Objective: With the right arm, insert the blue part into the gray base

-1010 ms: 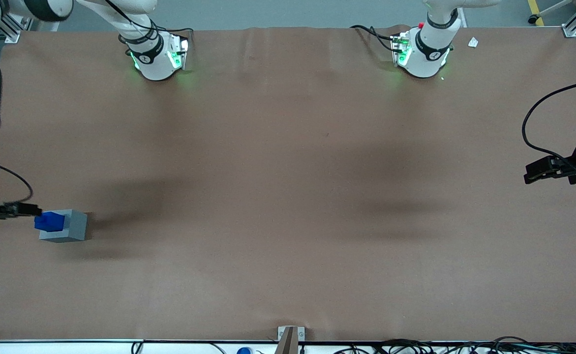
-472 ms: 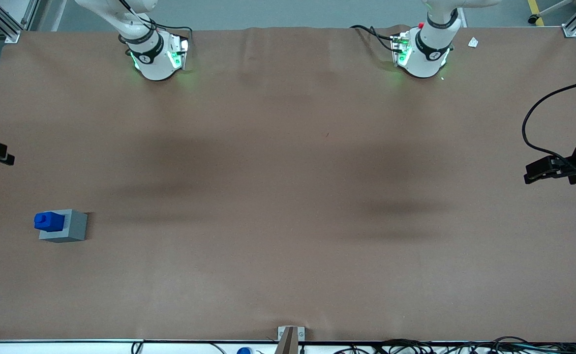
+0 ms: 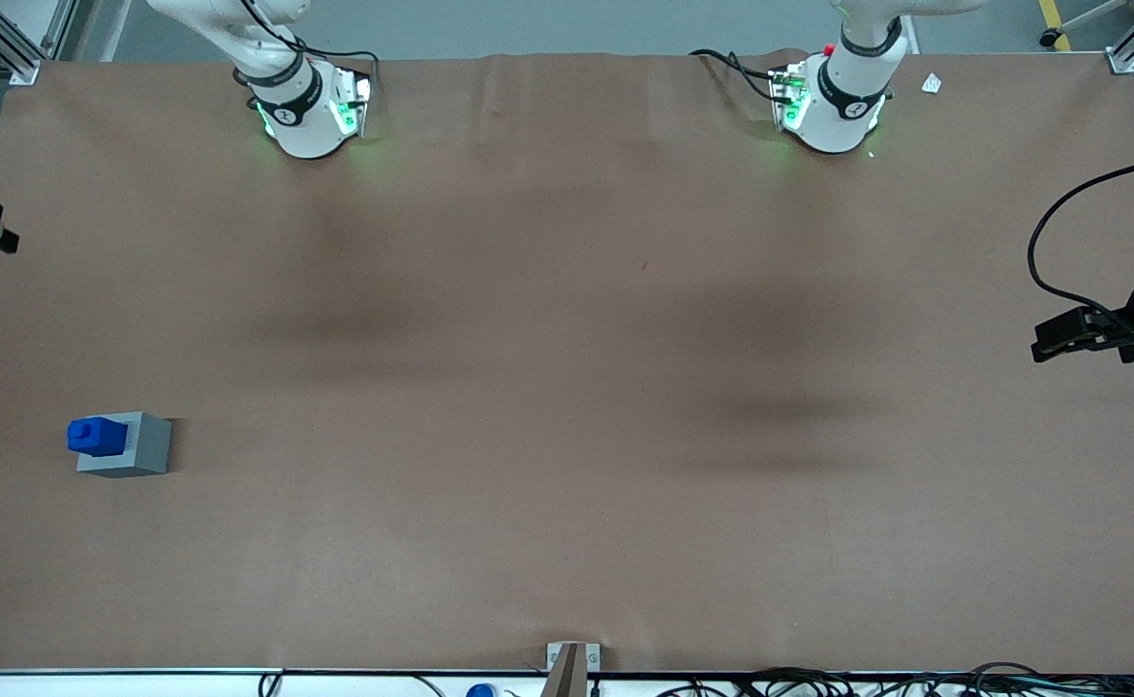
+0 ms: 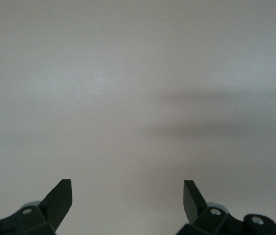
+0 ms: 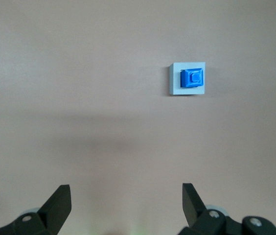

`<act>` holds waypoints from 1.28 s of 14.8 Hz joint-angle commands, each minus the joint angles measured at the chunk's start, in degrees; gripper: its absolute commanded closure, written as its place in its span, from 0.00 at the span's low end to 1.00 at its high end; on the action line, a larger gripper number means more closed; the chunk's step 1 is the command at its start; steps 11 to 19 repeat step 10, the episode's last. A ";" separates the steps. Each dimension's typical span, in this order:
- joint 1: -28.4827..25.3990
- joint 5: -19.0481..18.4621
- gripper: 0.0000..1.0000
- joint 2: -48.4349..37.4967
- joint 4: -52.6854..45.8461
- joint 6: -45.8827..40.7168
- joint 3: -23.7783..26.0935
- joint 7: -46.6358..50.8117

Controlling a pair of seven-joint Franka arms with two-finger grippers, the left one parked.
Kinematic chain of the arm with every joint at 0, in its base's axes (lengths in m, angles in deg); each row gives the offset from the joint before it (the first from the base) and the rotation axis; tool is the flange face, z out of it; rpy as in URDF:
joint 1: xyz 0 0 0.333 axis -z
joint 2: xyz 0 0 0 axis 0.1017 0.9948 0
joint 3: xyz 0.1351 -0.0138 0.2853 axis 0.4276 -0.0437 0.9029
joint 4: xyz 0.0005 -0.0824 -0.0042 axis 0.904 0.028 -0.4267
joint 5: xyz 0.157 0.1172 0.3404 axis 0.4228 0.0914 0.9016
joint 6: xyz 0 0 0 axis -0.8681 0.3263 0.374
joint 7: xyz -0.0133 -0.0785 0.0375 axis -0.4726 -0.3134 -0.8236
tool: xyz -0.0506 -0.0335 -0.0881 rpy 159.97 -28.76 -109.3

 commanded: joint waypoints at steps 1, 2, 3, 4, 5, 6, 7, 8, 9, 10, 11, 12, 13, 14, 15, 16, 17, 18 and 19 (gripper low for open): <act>-1.86 -0.09 0.00 -5.62 6.36 0.61 2.11 4.75; -1.87 -0.18 0.00 -6.59 7.51 1.04 3.35 4.77; -1.96 -0.09 0.00 -6.78 7.78 1.13 3.45 4.86; -2.22 0.00 0.00 -6.78 7.78 1.14 3.45 4.86; -2.31 0.26 0.00 -6.78 7.78 1.14 3.36 4.86; -2.31 0.44 0.00 -6.78 7.70 1.14 3.36 4.86; -2.40 0.53 0.00 -6.78 7.35 1.14 3.45 4.86; -2.48 0.53 0.00 -6.69 7.17 0.96 3.45 5.03; -2.57 0.53 0.00 -6.69 7.17 0.70 3.45 5.73; -2.92 0.44 0.00 -6.60 7.08 0.61 3.45 6.43; -2.92 0.44 0.00 -6.60 7.08 0.61 3.45 6.43; -2.92 0.44 0.00 -6.60 7.08 0.61 3.45 6.43; -2.92 0.44 0.00 -6.60 7.08 0.61 3.45 6.43; -2.92 0.44 0.00 -6.60 7.08 0.61 3.45 6.43; -2.92 0.44 0.00 -6.60 7.08 0.61 3.45 6.43; -2.92 0.44 0.00 -6.60 7.08 0.61 3.45 6.43; -2.92 0.44 0.00 -6.60 7.08 0.61 3.45 6.43; -2.92 0.44 0.00 -6.60 7.08 0.61 3.45 6.43; -2.92 0.44 0.00 -6.60 7.08 0.61 3.45 6.43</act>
